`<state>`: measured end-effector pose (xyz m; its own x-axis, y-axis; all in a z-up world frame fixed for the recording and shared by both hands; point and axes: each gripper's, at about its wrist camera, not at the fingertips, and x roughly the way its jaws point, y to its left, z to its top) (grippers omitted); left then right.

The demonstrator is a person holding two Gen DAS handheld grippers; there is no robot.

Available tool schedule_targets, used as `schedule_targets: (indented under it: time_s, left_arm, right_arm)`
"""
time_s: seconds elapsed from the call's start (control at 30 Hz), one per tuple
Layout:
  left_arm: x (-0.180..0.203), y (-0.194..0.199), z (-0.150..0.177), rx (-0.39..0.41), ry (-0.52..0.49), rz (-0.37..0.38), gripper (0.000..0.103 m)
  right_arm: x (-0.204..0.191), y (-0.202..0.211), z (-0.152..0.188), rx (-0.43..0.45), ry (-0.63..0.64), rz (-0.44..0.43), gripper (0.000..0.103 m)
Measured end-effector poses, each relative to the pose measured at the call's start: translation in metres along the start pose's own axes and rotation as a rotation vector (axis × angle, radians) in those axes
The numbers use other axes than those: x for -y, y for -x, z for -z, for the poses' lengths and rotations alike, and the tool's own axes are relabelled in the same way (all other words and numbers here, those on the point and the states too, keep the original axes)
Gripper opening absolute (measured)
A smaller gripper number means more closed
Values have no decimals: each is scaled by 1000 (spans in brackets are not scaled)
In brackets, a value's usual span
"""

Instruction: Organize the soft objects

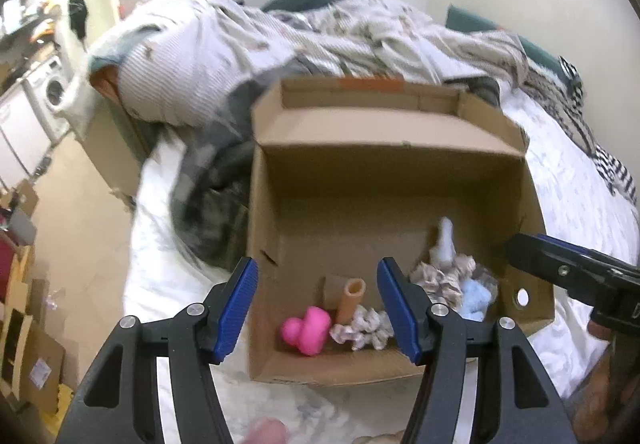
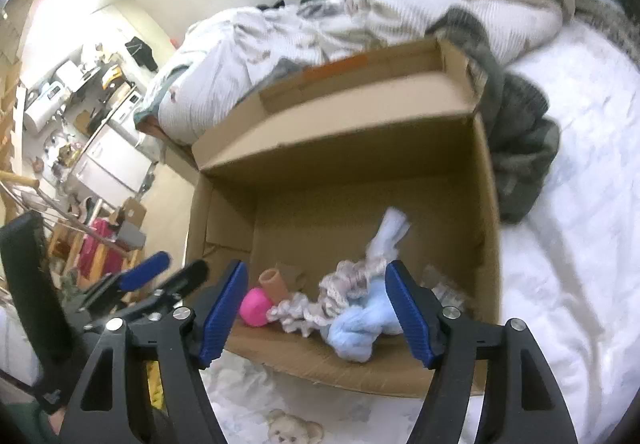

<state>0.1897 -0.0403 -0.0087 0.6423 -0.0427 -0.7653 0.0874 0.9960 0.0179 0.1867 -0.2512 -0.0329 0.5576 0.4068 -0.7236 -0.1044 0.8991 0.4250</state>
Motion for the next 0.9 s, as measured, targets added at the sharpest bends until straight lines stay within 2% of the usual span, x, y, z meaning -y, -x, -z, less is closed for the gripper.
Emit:
schedule_targets:
  time_s: [0.07, 0.13, 0.23, 0.3, 0.43, 0.5, 0.6, 0.73, 0.9]
  left_arm:
    - [-2, 11, 0, 33, -7, -32, 59]
    - [-5, 19, 0, 46, -12, -42, 59]
    - [-12, 32, 2, 62, 2, -35, 65]
    - [-15, 40, 4, 71, 16, -23, 77]
    - [-18, 55, 14, 73, 28, -12, 84]
    - [-16, 61, 19, 71, 24, -3, 94]
    - [-19, 72, 27, 81, 43, -22, 102]
    - [-27, 80, 37, 56, 79, -22, 102]
    - [-30, 94, 48, 84, 84, -41, 102]
  right_arm:
    - [-2, 10, 0, 34, 9, 8, 93]
    - [-4, 21, 1, 71, 14, 21, 101]
    - [-6, 33, 4, 107, 26, 48, 102]
    - [-8, 40, 7, 119, 36, 58, 103]
    - [-14, 55, 14, 153, 67, 75, 103]
    - [-16, 61, 20, 161, 72, 81, 103]
    - [-16, 68, 29, 165, 68, 83, 103]
    - [-21, 76, 40, 182, 88, 108, 103]
    - [-26, 79, 55, 178, 105, 121, 103]
